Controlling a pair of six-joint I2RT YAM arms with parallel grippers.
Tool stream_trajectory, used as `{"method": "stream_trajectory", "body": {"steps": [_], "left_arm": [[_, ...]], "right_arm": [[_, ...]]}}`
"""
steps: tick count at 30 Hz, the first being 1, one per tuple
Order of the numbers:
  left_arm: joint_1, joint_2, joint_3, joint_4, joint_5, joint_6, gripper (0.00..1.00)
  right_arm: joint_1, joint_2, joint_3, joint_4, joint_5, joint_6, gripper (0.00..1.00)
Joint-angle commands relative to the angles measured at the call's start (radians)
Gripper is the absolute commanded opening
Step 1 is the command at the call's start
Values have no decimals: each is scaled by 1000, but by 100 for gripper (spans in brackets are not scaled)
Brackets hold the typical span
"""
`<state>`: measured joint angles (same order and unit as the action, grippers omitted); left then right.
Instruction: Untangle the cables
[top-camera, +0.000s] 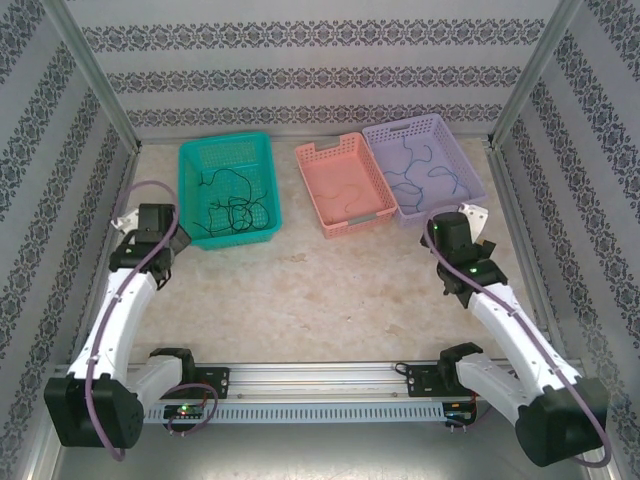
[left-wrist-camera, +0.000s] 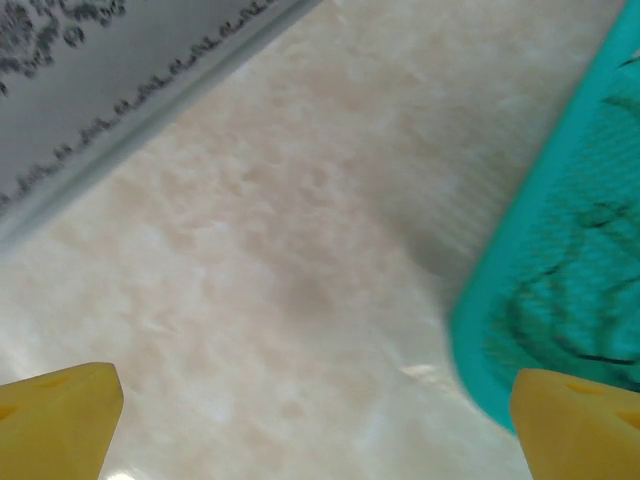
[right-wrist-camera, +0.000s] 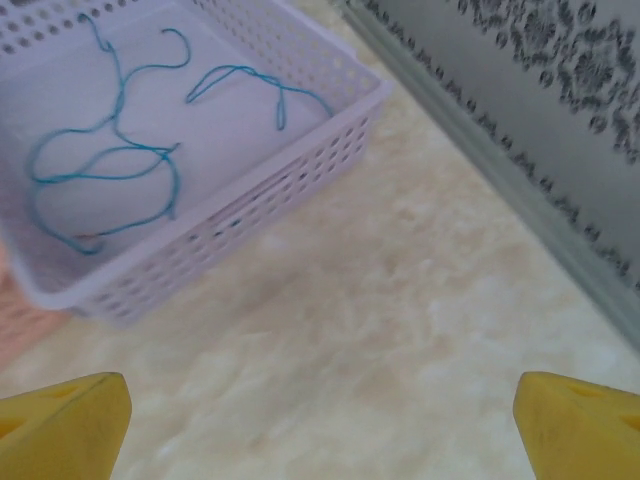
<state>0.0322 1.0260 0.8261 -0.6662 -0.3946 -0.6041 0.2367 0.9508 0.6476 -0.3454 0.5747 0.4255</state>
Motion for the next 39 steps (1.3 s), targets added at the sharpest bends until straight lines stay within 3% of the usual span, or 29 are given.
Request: {"method": "stream_trajectory", "body": {"steps": [1, 3, 6, 10, 12, 15, 17, 18, 21, 24, 28, 39], "left_arm": [[-13, 13, -120, 296, -123, 314, 100], [-13, -5, -259, 575, -87, 391, 100], [-11, 31, -456, 1013, 4, 480, 100], [-9, 227, -434, 1132, 171, 545, 100], [0, 288, -455, 1286, 208, 507, 99], [14, 391, -406, 1341, 281, 489, 99], [9, 442, -414, 1419, 335, 521, 100], [-7, 456, -419, 1431, 346, 542, 100], [-17, 533, -525, 1705, 295, 534, 100], [-17, 525, -524, 1698, 281, 529, 100], [-22, 528, -439, 1537, 316, 546, 100], [-21, 530, -443, 1548, 318, 547, 100]], "right_arm": [[-63, 91, -80, 328, 48, -215, 98], [-109, 157, -118, 425, -23, -228, 98], [-146, 247, -223, 773, -127, -285, 98], [-183, 405, -225, 1008, -272, -337, 98], [-193, 457, -186, 1004, -319, -349, 98], [-195, 523, -228, 1148, -392, -372, 98], [-195, 511, -235, 1139, -407, -379, 98], [-195, 519, -250, 1174, -400, -377, 98], [-194, 559, -284, 1280, -406, -382, 98], [-189, 560, -278, 1271, -388, -382, 98], [-189, 551, -275, 1250, -388, -381, 98], [-197, 557, -270, 1248, -411, -381, 98]]}}
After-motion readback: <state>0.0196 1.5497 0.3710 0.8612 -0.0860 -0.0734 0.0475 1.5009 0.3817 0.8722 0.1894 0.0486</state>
